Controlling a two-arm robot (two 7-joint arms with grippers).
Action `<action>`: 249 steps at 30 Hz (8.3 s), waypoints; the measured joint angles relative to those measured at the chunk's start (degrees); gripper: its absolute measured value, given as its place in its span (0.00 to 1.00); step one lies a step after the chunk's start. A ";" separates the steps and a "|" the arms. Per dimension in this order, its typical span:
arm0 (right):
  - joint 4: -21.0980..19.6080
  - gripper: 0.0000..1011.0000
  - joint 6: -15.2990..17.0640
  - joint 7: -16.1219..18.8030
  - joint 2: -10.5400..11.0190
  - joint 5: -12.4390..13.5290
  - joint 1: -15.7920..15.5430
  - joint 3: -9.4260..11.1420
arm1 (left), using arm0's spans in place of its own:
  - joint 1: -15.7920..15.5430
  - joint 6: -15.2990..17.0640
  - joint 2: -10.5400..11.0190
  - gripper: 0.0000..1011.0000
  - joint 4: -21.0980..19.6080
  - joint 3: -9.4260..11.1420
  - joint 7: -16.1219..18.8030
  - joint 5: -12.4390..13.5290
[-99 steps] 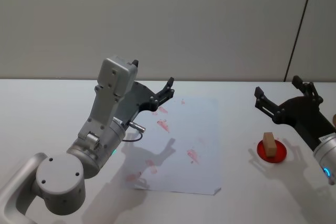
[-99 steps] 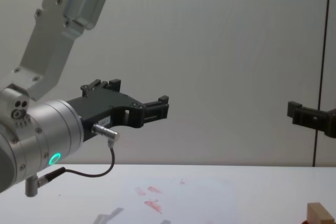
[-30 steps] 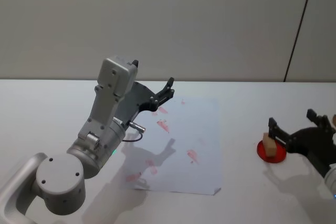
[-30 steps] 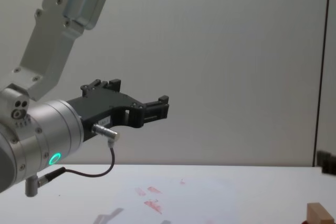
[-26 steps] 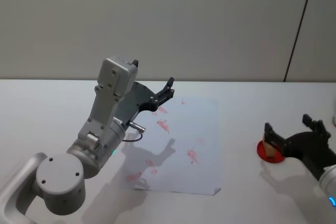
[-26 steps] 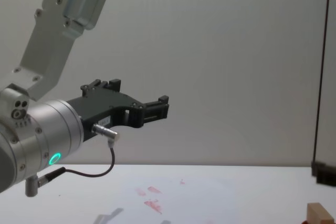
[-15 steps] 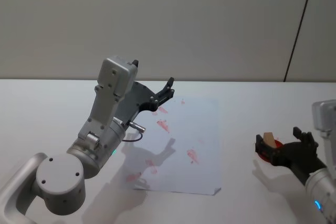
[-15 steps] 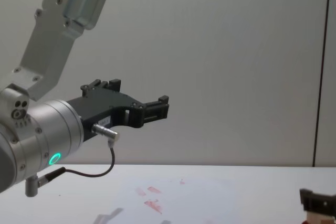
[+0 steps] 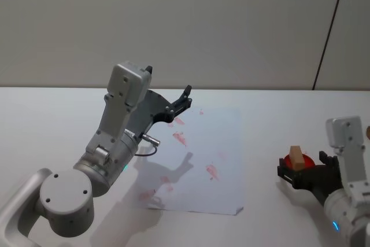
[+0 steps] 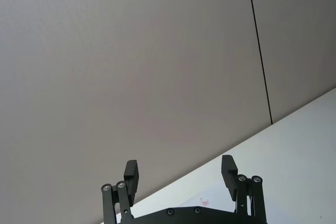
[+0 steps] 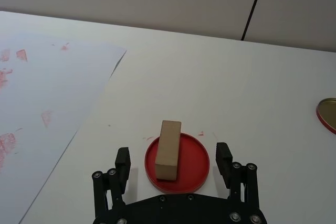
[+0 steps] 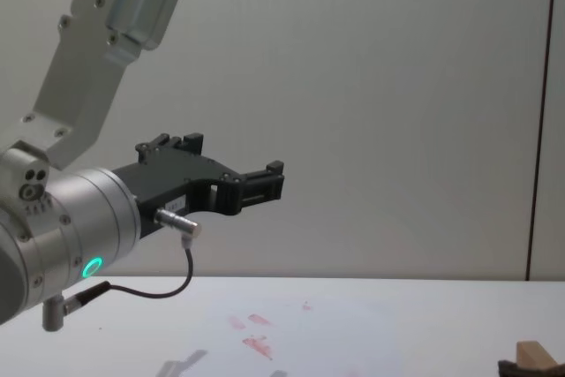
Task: Use the one hand to pick up the stamp and affix it onto the A4 paper.
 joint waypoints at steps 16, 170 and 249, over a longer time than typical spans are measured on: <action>4.11 0.94 0.79 0.17 -2.15 -2.47 2.62 -0.41 | 0.00 0.00 0.00 0.99 0.00 0.00 0.00 0.00; 12.90 0.22 -0.40 15.47 -14.12 -7.84 21.06 -3.38 | 0.00 0.00 0.00 0.99 0.00 0.00 0.00 0.00; 2.12 0.53 6.79 6.45 -1.20 -4.94 2.03 4.23 | 0.00 0.00 0.00 0.99 0.00 0.00 0.00 0.00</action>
